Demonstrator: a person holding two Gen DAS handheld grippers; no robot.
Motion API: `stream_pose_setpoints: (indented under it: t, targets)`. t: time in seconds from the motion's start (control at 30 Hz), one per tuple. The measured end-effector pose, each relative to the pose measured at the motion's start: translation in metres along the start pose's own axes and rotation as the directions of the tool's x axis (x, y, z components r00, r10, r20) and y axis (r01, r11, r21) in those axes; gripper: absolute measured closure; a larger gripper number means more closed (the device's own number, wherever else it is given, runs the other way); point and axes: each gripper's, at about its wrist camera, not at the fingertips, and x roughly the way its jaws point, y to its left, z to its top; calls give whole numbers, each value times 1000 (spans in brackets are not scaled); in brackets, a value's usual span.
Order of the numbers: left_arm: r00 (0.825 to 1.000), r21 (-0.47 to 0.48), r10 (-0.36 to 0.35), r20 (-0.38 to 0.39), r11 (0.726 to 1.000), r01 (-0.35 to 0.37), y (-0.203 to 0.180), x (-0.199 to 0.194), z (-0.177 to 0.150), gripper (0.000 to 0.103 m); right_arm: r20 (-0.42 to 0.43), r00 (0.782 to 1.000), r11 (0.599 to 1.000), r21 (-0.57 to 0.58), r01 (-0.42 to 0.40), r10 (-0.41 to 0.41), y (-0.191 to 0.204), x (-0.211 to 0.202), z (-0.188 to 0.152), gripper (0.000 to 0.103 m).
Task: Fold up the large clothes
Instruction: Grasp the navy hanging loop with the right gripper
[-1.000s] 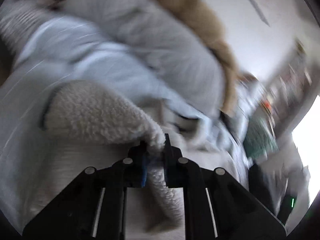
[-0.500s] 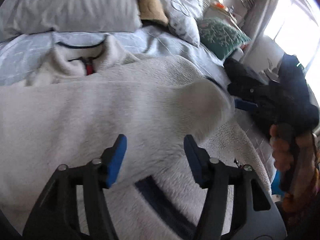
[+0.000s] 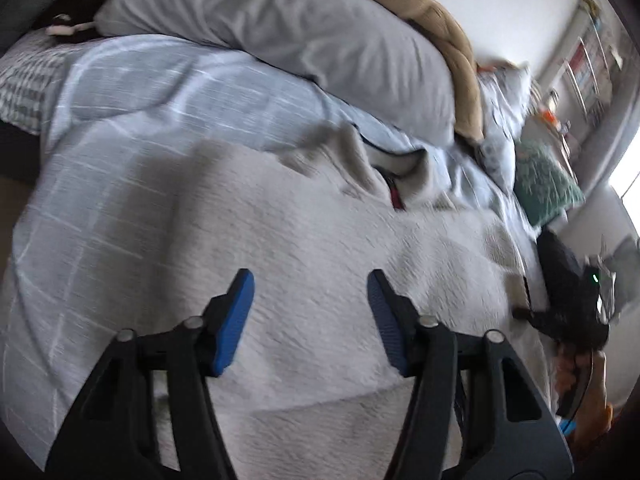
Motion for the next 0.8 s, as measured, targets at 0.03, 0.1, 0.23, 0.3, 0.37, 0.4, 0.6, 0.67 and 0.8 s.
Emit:
stream_pose_setpoints:
  t: [0.03, 0.1, 0.23, 0.3, 0.37, 0.4, 0.6, 0.67, 0.8]
  targets:
    - [1000, -21, 5, 21, 1000, -5, 7, -2, 2, 61, 53, 999, 999, -46, 0, 2, 14, -14, 0, 94]
    - [999, -47, -10, 52, 999, 13, 16, 0, 6, 78, 178, 984, 989, -150, 16, 11, 39, -44, 3, 95]
    - [997, -31, -22, 80, 999, 25, 17, 7, 5, 86, 480, 877, 944, -289, 158, 1, 71, -97, 9, 95]
    - [999, -6, -1, 36, 1000, 1, 15, 22, -1, 86, 550, 831, 911, -300, 284, -78, 71, -91, 13, 95]
    - [999, 23, 22, -43, 1000, -21, 15, 43, -11, 87, 527, 830, 883, -282, 375, -184, 55, -56, 23, 94]
    - [996, 36, 36, -82, 999, -33, 16, 52, -18, 87, 473, 854, 887, -270, 375, -217, 39, -35, 27, 94]
    - [994, 65, 69, -86, 996, -64, 12, 48, -20, 87, 304, 918, 918, -221, 330, -256, -15, 6, 24, 65]
    - [998, 80, 67, -22, 995, -65, 4, 33, -15, 87, 365, 907, 942, -173, 286, -208, -14, -21, 26, 64]
    - [998, 127, 34, 44, 991, -39, -17, 27, -11, 87, 409, 907, 964, -184, 193, -104, 0, -43, 24, 64]
